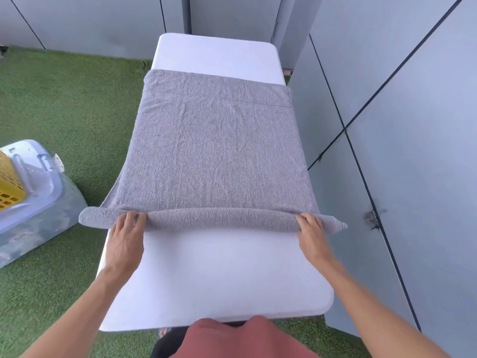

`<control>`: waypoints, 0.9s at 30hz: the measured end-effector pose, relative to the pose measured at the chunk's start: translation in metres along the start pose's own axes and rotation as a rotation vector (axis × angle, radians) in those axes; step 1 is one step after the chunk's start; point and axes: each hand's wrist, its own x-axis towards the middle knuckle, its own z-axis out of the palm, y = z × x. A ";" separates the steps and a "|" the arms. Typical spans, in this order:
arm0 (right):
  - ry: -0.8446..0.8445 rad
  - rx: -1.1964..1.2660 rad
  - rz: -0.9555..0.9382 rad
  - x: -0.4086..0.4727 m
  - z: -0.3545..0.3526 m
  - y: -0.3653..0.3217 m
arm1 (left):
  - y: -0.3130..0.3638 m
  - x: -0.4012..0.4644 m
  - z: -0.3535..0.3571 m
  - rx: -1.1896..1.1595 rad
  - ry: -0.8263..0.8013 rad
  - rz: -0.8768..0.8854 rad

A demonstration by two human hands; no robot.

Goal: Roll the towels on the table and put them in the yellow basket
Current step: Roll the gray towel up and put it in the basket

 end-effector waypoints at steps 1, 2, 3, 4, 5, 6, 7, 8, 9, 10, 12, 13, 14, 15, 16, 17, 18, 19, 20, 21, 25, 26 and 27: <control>-0.054 -0.028 0.000 0.007 -0.004 0.001 | -0.001 0.007 -0.002 -0.005 -0.017 -0.011; -0.106 -0.063 -0.017 0.011 -0.009 0.001 | -0.004 0.014 -0.005 -0.010 -0.046 -0.027; -0.158 -0.084 -0.047 0.013 -0.014 0.003 | -0.007 0.018 -0.008 -0.002 -0.081 -0.044; -0.220 -0.095 -0.075 0.013 -0.022 0.003 | -0.011 0.022 -0.010 0.011 -0.132 -0.056; -0.317 -0.098 -0.076 0.013 -0.030 0.004 | -0.013 0.024 -0.015 0.017 -0.196 -0.060; -0.431 -0.091 -0.051 0.014 -0.038 0.003 | -0.016 0.027 -0.019 0.017 -0.288 -0.057; -0.534 -0.050 -0.006 0.016 -0.046 0.002 | -0.017 0.032 -0.024 0.012 -0.390 -0.056; -0.601 0.014 0.045 0.019 -0.052 0.000 | -0.019 0.037 -0.028 -0.016 -0.468 -0.066; -0.610 0.080 0.085 0.023 -0.054 -0.002 | -0.019 0.042 -0.030 -0.062 -0.520 -0.097; -0.553 0.148 0.114 0.026 -0.053 -0.003 | -0.020 0.046 -0.032 -0.129 -0.525 -0.148; -0.279 0.190 0.129 0.026 -0.046 -0.006 | -0.021 0.047 -0.035 -0.244 -0.390 -0.238; -0.112 0.141 0.130 0.022 -0.039 -0.008 | -0.020 0.044 -0.035 -0.256 -0.248 -0.229; 0.048 0.070 0.124 0.015 -0.033 -0.011 | -0.020 0.037 -0.033 -0.223 -0.095 -0.176; 0.171 0.004 0.102 0.007 -0.025 -0.012 | -0.018 0.027 -0.030 -0.163 0.022 -0.103; 0.243 -0.037 0.065 -0.001 -0.017 -0.013 | -0.015 0.016 -0.026 -0.112 0.091 -0.036; 0.259 -0.038 0.035 -0.010 -0.010 -0.013 | -0.013 0.005 -0.022 -0.077 0.113 0.004; 0.233 -0.018 0.009 -0.018 -0.003 -0.011 | -0.011 -0.004 -0.017 -0.055 0.112 0.022; 0.195 -0.012 -0.019 -0.023 0.003 -0.008 | -0.010 -0.009 -0.012 -0.031 0.103 0.033; 0.165 -0.031 -0.055 -0.024 0.005 -0.005 | -0.009 -0.009 -0.009 -0.008 0.076 0.031; 0.128 -0.063 -0.078 -0.022 0.006 -0.003 | -0.009 -0.006 -0.008 0.021 0.044 0.025; 0.069 -0.158 -0.020 -0.001 -0.002 -0.010 | -0.006 0.019 -0.008 0.081 -0.038 0.038; 0.039 -0.167 -0.015 0.005 -0.008 -0.012 | -0.005 0.024 -0.009 0.076 -0.044 0.030; -0.008 -0.185 -0.019 0.009 -0.014 -0.013 | -0.006 0.025 -0.010 0.068 -0.041 0.016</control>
